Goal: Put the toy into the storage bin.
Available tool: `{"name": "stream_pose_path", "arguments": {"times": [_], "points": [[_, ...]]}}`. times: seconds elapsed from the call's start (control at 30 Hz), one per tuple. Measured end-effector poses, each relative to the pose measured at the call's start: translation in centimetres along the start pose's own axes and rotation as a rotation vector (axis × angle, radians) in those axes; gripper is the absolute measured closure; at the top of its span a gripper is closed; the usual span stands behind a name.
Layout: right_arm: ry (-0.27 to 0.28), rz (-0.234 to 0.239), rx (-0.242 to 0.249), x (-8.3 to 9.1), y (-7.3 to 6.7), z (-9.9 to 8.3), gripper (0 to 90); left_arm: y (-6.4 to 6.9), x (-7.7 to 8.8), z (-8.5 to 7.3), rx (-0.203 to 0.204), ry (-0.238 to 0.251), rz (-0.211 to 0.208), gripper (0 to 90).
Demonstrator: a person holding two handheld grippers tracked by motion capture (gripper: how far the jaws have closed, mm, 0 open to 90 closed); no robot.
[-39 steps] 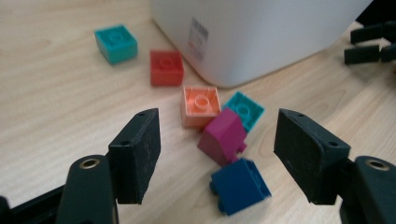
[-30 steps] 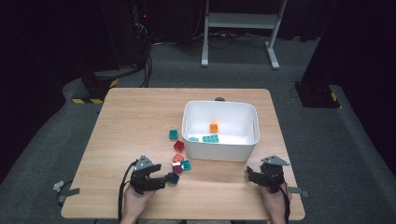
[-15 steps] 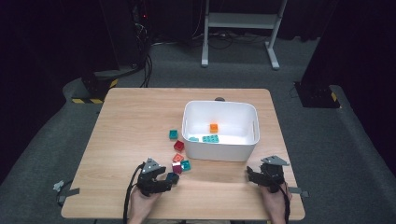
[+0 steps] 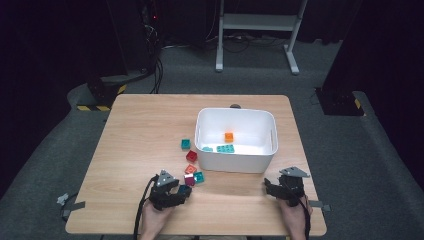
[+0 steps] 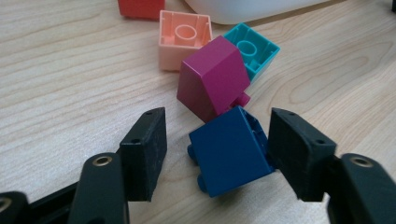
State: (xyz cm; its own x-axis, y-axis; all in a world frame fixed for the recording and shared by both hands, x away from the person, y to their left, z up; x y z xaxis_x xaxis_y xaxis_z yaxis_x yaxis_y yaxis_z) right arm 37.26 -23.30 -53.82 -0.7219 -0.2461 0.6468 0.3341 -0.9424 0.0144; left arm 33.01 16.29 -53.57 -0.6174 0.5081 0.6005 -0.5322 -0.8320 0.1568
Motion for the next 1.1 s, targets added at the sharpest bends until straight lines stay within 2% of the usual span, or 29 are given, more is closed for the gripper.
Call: {"name": "stream_pose_path", "arguments": {"times": [0.1, 0.17, 0.37, 1.1], "points": [[-0.001, 0.000, 0.000, 0.0, 0.0, 0.0, 20.1, 0.0, 0.1, 0.0, -0.002, -0.005, -0.001, 42.4], [-0.002, 0.000, 0.000, 0.0, 0.0, 0.0, 20.1, -0.1, 0.2, -0.1, -0.018, -0.006, 0.011, 45.7], [-0.002, 0.000, 0.000, 0.0, 0.0, 0.0, 20.1, -0.4, 0.4, -0.2, -0.012, -0.003, 0.001, 52.6], [-0.002, 0.000, 0.000, 0.0, 0.0, 0.0, 20.1, -1.6, 1.1, -0.3, 0.010, 0.016, -0.018, 56.8]]}}
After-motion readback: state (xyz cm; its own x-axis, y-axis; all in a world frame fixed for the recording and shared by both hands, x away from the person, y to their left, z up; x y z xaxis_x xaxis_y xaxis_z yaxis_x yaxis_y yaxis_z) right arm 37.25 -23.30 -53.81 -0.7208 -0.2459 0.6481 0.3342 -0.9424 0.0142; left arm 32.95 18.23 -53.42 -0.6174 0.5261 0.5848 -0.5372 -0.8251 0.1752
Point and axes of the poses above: each handheld gripper's, and its own axes: x roughly backward along the jaws, z roughly out of its top, y roughly to its right, the point moved 2 cm from there along -x, roughly forward along the jaws, and after that the axes turned 4 degrees about y, right-handed, at the moved point
